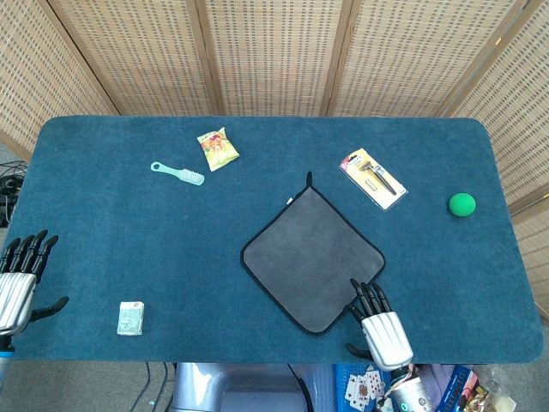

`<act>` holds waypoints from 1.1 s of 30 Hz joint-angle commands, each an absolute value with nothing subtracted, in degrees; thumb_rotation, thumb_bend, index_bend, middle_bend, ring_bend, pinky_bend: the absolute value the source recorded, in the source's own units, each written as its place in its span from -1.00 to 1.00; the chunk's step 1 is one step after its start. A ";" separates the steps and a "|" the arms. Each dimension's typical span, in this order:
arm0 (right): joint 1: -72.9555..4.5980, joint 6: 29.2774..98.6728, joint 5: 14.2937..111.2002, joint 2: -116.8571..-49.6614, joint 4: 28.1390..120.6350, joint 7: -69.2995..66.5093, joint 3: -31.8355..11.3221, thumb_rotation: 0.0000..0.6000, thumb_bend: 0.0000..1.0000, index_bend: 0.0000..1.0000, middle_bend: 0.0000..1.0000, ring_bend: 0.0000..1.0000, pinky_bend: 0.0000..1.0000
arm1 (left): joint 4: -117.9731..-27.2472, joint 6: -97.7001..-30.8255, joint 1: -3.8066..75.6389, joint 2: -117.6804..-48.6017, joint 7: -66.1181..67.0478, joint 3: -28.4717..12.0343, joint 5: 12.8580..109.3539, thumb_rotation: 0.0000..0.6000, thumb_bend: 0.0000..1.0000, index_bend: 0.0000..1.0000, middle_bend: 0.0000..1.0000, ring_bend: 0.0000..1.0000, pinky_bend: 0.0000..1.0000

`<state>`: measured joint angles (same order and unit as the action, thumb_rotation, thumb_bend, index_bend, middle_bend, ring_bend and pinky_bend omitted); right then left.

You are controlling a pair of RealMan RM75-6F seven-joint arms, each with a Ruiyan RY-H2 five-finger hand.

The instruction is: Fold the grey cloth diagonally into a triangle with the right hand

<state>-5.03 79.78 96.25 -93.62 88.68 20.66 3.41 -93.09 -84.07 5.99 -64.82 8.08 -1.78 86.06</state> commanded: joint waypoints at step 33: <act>-7.18 77.29 93.22 -105.59 80.33 20.18 2.19 1.00 -0.99 -0.20 -0.94 -1.00 -1.00 | -93.27 -83.59 6.38 -64.92 7.97 -1.64 86.16 1.00 -0.66 -1.00 -1.00 -1.00 -1.00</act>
<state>-7.06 77.56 93.45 -105.32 80.65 20.08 2.24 -93.27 -83.61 6.37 -64.92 8.02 -1.64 86.15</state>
